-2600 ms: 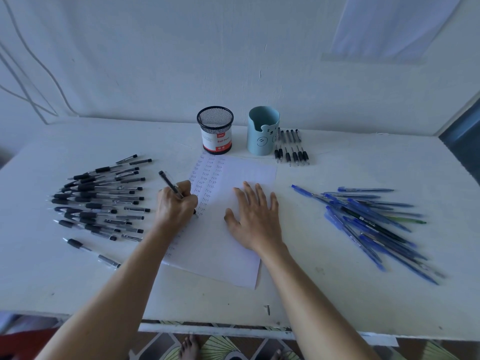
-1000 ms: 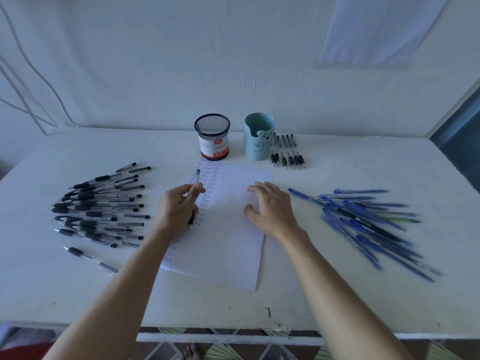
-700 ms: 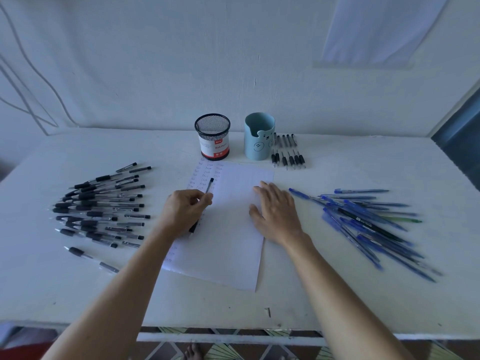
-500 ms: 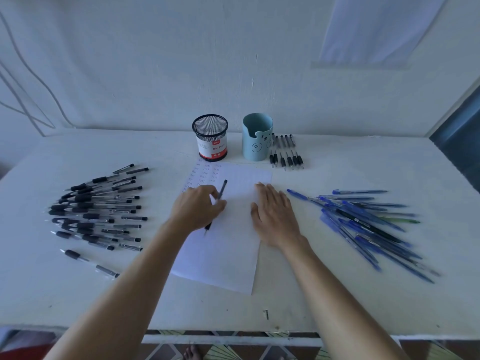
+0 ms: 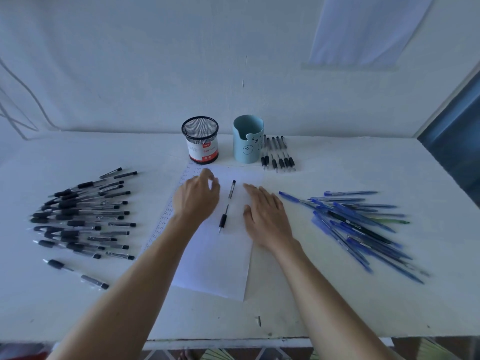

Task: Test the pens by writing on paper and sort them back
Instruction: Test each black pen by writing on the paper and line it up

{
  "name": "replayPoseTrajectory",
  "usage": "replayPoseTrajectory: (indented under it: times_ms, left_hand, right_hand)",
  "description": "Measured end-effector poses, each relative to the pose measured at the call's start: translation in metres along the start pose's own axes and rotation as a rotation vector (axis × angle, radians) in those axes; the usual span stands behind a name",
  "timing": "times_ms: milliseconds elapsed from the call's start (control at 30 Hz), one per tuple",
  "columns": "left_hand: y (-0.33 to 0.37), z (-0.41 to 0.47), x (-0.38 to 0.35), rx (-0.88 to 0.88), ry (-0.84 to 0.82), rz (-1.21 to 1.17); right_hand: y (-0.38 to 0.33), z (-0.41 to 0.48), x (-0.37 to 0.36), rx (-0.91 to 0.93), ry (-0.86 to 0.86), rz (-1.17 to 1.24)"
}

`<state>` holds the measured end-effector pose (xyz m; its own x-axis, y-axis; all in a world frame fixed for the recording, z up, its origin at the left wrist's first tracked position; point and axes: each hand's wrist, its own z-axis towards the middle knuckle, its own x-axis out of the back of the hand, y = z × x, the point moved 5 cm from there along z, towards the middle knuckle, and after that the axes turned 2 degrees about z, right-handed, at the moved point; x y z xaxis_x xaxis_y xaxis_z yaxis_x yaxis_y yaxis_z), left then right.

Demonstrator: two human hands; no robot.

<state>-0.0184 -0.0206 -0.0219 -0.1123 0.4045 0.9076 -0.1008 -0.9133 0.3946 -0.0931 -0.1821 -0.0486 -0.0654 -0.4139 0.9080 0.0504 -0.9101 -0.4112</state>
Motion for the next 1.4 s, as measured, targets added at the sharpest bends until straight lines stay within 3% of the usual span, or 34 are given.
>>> replayPoseTrajectory:
  times_ms: [67, 233, 333, 433, 567, 767, 1100, 1400]
  left_hand:
    - [-0.013, 0.007, -0.005, -0.051, 0.08, 0.022]
    - [-0.037, 0.013, -0.025, -0.045, -0.077, 0.135]
    - [-0.038, 0.012, -0.026, -0.058, -0.069, 0.136]
    - [-0.036, 0.011, -0.024, -0.06, -0.061, 0.141]
    - [-0.037, 0.011, -0.025, -0.056, -0.06, 0.148]
    - [-0.036, 0.01, -0.024, -0.055, -0.059, 0.143]
    - [-0.034, 0.01, -0.022, -0.048, -0.07, 0.153]
    - [-0.034, 0.01, -0.023, -0.05, -0.067, 0.163]
  right_hand:
    - [-0.002, 0.003, 0.001, 0.006, -0.017, -0.011]
    - [-0.004, 0.012, -0.003, -0.003, -0.122, -0.088]
    - [-0.014, 0.015, -0.001, -0.032, -0.078, -0.045]
    - [-0.02, 0.021, 0.0, -0.181, -0.05, 0.059]
    - [-0.029, 0.024, 0.006, -0.226, 0.022, -0.052]
    - [-0.025, 0.023, 0.013, -0.323, 0.057, 0.225]
    - [-0.008, 0.03, 0.023, -0.365, 0.061, 0.276]
    - [0.045, 0.043, 0.08, -0.456, 0.457, 0.449]
